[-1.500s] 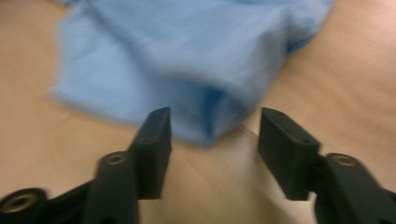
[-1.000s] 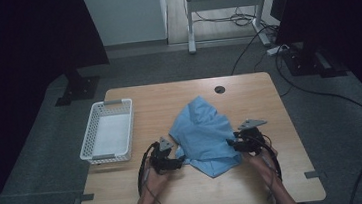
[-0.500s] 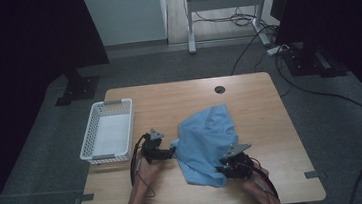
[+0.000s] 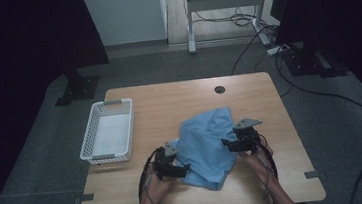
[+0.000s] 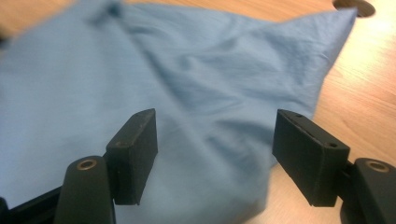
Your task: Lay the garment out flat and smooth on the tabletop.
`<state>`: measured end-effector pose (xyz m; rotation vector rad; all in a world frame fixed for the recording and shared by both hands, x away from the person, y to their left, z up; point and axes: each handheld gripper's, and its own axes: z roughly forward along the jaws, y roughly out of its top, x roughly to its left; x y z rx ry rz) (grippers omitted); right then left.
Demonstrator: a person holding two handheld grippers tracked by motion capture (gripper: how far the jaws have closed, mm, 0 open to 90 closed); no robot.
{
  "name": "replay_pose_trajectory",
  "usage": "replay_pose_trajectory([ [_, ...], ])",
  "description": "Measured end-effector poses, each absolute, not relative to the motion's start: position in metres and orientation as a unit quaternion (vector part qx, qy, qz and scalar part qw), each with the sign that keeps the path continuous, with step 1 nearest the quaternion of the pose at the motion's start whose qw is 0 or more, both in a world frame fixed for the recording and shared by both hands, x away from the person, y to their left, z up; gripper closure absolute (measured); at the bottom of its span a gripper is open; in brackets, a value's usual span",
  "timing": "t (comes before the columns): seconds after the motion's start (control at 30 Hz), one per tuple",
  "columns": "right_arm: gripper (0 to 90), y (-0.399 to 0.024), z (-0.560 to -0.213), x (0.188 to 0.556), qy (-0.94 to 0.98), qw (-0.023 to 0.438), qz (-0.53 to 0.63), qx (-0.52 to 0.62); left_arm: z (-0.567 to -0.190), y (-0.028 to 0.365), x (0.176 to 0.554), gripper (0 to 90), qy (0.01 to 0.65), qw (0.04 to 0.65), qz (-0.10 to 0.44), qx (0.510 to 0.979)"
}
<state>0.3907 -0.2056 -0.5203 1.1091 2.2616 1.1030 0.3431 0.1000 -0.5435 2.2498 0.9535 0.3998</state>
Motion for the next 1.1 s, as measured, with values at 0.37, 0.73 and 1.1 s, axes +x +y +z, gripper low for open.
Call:
replay_pose_trajectory([
  [0.37, 29.9, -0.206, -0.554, 0.395, 0.826, 0.159, 0.369, 0.396, -0.546, 0.122, 0.36, 14.1, 0.394, 0.316, 0.159, 0.849],
  [0.73, 29.2, -0.183, -0.55, 0.331, 0.853, 0.149, 0.35, 0.359, -0.542, 0.152, 0.41, 16.3, 0.434, 0.295, 0.162, 0.836],
  [1.1, 29.3, -0.198, -0.518, 0.376, 0.822, 0.192, 0.378, 0.38, -0.542, 0.146, 0.37, 19.8, 0.416, 0.304, 0.159, 0.842],
])
